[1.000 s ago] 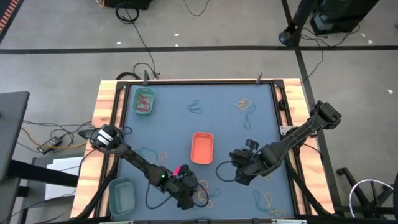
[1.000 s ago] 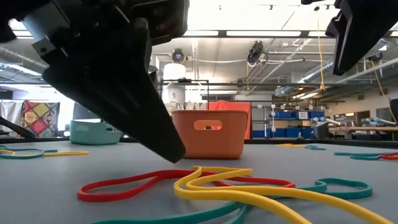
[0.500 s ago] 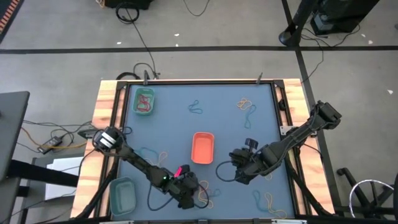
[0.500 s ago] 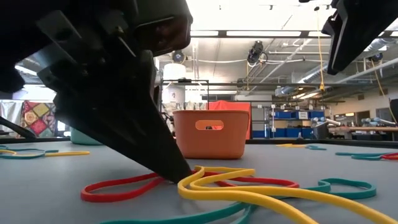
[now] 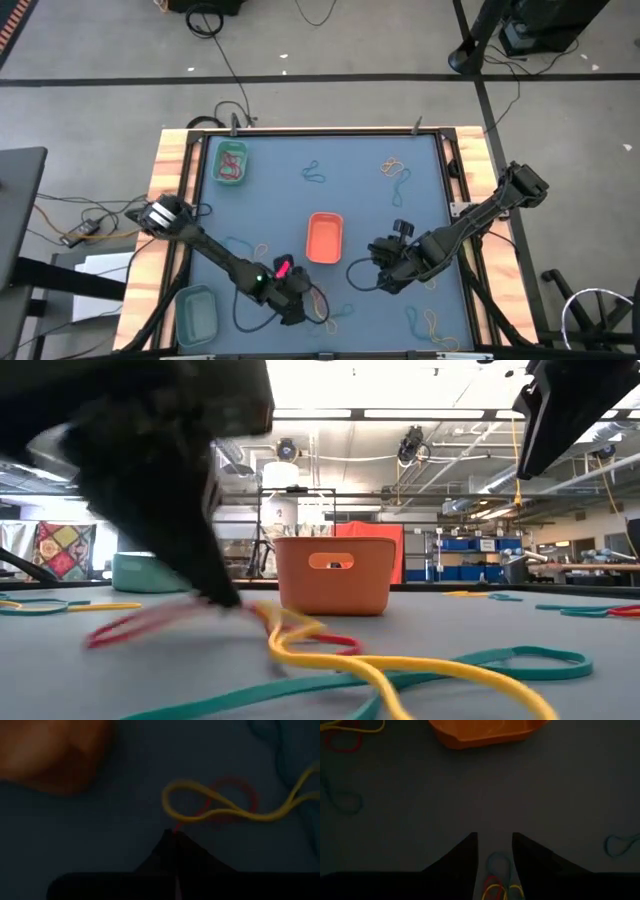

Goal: Sort rubber bands into baskets
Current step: Put the red rubber band into the green bin

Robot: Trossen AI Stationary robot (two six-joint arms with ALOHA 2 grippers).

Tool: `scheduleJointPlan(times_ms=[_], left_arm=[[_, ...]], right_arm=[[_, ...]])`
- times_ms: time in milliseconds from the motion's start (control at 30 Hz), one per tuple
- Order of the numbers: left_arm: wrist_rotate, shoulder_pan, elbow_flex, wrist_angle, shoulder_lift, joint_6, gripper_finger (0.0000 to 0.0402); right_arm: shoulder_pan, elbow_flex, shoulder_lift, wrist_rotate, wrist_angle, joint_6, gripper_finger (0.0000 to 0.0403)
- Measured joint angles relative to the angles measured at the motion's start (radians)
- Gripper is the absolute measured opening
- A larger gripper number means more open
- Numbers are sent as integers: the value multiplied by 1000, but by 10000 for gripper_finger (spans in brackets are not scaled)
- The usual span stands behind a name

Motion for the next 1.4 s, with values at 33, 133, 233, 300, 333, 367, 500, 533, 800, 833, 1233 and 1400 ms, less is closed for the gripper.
scheduleJointPlan(times_ms=[33, 133, 233, 300, 333, 367, 500, 533, 800, 833, 1233, 1400], left_arm=[[-4, 7, 1, -29, -25, 0, 2], [-7, 19, 2, -97, -93, 0, 1], [-4, 29, 2, -116, -173, 19, 1], [-6, 33, 4, -119, -234, 53, 1], [-13, 38, 4, -131, -264, 59, 1], [-26, 43, 4, -161, -292, 59, 1], [-93, 80, 4, -333, -413, 25, 1], [-114, 96, 4, -383, -442, 5, 1], [-172, 321, 5, -758, -604, -29, 0], [-173, 356, 5, -795, -616, -27, 0], [-113, 866, -112, -805, -729, 314, 0], [-10, 1090, -237, -673, -760, 440, 0]], right_arm=[[0, 0, 0, 12, 0, 0, 133], [-7, 0, 0, 25, 1, 8, 133], [-17, 0, 0, 44, 1, 13, 133], [-29, -4, 0, 45, 3, 14, 133], [-35, -9, 0, 45, 3, 16, 133], [-42, -14, 0, 44, 6, 16, 133], [-67, -36, 0, 31, 27, 19, 133], [-75, -41, 0, 20, 37, 19, 133], [-117, -56, 0, -24, 114, 88, 133], [-120, -56, 0, -30, 117, 105, 133], [-139, -57, 0, -92, 110, 300, 133], [-131, -57, 0, -92, 108, 362, 133]])
